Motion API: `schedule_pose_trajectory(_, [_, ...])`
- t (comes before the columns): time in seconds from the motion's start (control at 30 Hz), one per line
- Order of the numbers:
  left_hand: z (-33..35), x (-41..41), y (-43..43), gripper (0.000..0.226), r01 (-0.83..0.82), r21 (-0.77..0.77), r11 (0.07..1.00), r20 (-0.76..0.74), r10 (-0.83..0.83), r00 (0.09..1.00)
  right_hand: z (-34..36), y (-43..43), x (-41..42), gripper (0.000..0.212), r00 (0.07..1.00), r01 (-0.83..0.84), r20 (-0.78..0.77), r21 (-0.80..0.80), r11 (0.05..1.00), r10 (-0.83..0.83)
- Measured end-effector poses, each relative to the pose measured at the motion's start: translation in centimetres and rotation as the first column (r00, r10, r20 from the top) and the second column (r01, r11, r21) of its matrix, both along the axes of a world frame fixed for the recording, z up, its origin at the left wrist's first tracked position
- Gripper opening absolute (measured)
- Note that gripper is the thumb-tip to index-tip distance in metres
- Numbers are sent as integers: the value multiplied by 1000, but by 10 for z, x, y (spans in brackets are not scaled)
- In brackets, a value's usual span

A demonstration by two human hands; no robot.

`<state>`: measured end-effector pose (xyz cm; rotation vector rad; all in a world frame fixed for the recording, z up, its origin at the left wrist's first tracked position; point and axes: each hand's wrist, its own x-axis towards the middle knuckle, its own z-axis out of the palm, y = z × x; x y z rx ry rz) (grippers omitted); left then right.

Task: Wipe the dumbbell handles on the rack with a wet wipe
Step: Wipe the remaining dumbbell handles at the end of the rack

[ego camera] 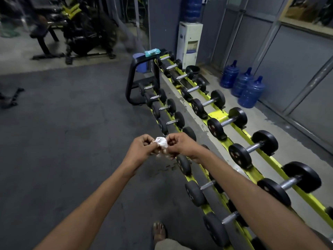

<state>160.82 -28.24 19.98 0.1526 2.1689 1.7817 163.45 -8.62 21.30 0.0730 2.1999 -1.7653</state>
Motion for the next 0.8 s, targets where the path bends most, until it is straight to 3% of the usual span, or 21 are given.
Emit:
schedule_pose_trajectory(0.17, [10,-91,-21,14,-136,118,984,80,127,989,6,-19,-99,18,999,-31,40,-83,996,35])
schedule_pose_trajectory(0.27, [10,-148,-37,8,-224,194,955,146,198,969,8,-39,-157,26,998,-24,57,-136,990,32])
schedule_pose_trajectory(0.3, [10,-167,-43,5,-231,220,948,164,197,967,8,-47,-178,29,998,-23,59,-139,990,31])
schedule_pose_trajectory(0.37, [8,-207,-55,18,-184,263,947,213,129,968,6,-65,-216,27,999,-10,43,-100,995,15])
schedule_pose_trajectory(0.53, [-13,-311,-86,30,-128,226,966,205,81,975,-15,-113,-317,23,995,67,-81,74,995,-61])
schedule_pose_trajectory(0.7, [-13,-421,-132,36,-102,154,983,151,78,985,-12,-154,-407,33,991,135,32,-82,987,-133])
schedule_pose_trajectory(0.8, [-10,-475,-152,35,-19,94,995,118,7,993,-15,-171,-462,23,980,197,27,-128,972,-195])
